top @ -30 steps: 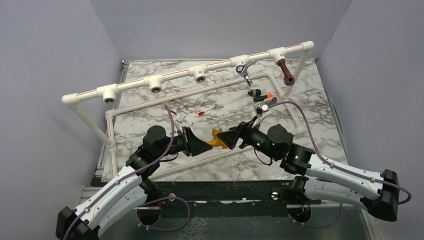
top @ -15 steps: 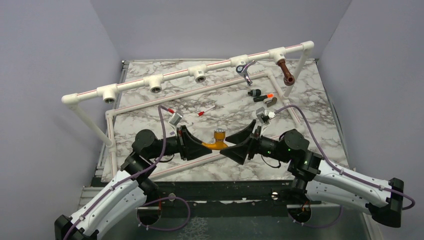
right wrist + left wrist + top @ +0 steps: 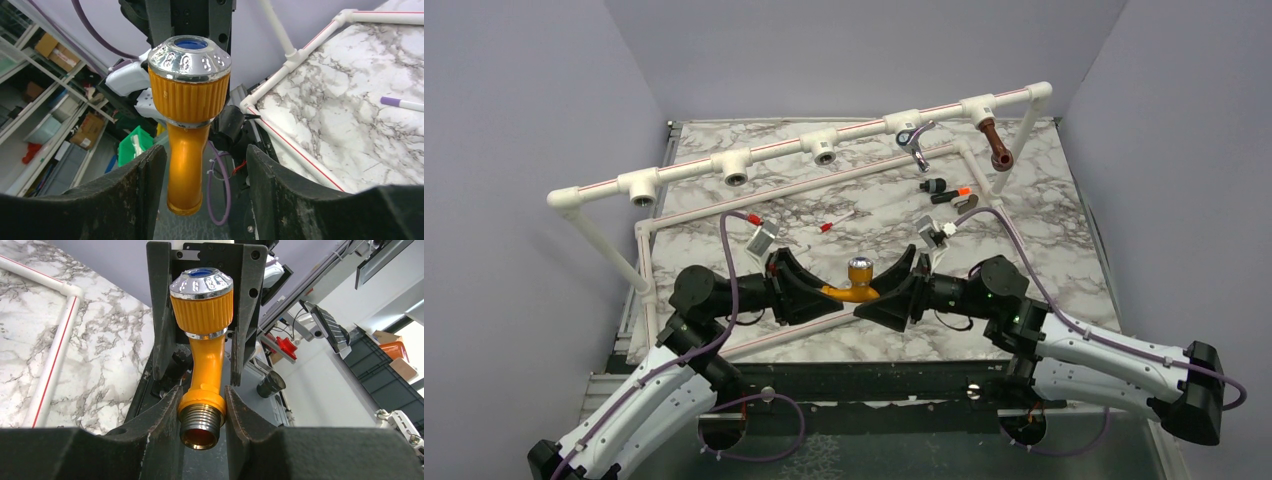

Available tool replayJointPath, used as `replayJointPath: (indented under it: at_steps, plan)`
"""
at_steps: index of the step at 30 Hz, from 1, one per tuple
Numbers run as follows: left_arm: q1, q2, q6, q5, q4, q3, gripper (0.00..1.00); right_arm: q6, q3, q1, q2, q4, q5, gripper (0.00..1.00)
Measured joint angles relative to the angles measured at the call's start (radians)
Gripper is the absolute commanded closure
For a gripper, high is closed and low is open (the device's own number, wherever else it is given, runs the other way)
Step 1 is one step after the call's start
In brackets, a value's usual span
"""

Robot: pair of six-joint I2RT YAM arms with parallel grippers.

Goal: Install the water faucets

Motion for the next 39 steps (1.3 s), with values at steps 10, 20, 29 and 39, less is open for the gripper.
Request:
replayJointPath:
  at_steps: [10,20,29,39]
  plan:
    - [0.000,0.003,0.001,0.000,0.004,0.000,1.00,0.007,0.002,0.000,0.014,0.040,-0.031,0.45]
    - [0.000,0.018,0.002,-0.001,0.005,0.000,1.00,0.006,0.009,0.000,0.013,0.047,-0.031,0.55]
    - [0.000,0.018,0.001,-0.001,0.011,0.000,1.00,0.006,0.011,0.000,0.024,0.048,-0.032,0.60]
    - [0.000,0.022,0.001,-0.001,0.018,0.000,1.00,0.006,0.011,0.000,0.005,0.048,-0.023,0.58]
